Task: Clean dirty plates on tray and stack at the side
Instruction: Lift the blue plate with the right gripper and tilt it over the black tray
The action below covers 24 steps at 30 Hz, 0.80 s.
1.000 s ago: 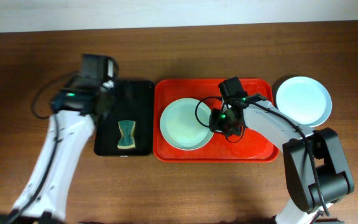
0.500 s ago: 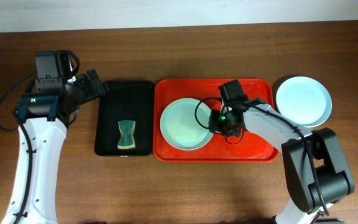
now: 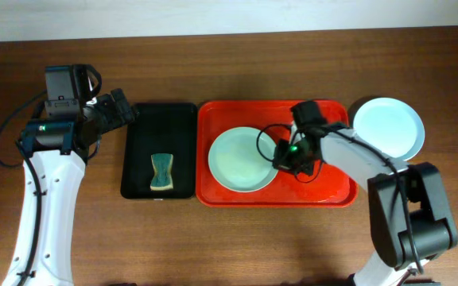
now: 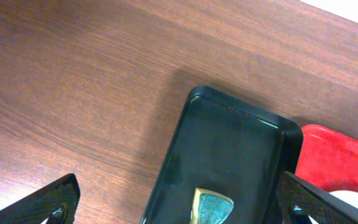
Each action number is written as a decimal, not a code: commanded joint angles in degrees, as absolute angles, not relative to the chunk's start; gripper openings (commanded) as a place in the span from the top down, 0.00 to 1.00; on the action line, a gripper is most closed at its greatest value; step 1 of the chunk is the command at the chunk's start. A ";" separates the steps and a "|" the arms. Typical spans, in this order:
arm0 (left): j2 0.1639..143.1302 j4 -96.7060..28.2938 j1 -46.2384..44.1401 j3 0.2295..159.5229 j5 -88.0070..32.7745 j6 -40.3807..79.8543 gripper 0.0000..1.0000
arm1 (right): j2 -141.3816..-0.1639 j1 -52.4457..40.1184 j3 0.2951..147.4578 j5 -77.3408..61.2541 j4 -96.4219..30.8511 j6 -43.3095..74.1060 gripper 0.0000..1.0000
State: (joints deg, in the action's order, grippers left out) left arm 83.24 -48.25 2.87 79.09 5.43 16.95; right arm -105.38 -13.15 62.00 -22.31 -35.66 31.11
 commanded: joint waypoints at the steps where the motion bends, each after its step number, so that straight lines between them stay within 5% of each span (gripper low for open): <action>1: 83.07 -48.38 3.16 79.40 6.04 17.50 0.01 | -105.45 -10.72 66.76 -26.39 -40.01 27.22 0.96; 13: 83.07 -48.36 3.16 79.40 6.04 17.50 0.01 | -105.45 -11.73 83.09 -24.25 -53.25 26.74 0.96; 24: 83.05 -48.38 3.16 79.40 6.04 17.50 0.01 | -105.47 -24.62 86.70 -8.23 -47.62 35.94 0.96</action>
State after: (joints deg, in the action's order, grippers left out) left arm 83.24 -48.42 2.87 79.09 5.43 16.95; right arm -105.38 -20.43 85.32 -14.61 -49.58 32.21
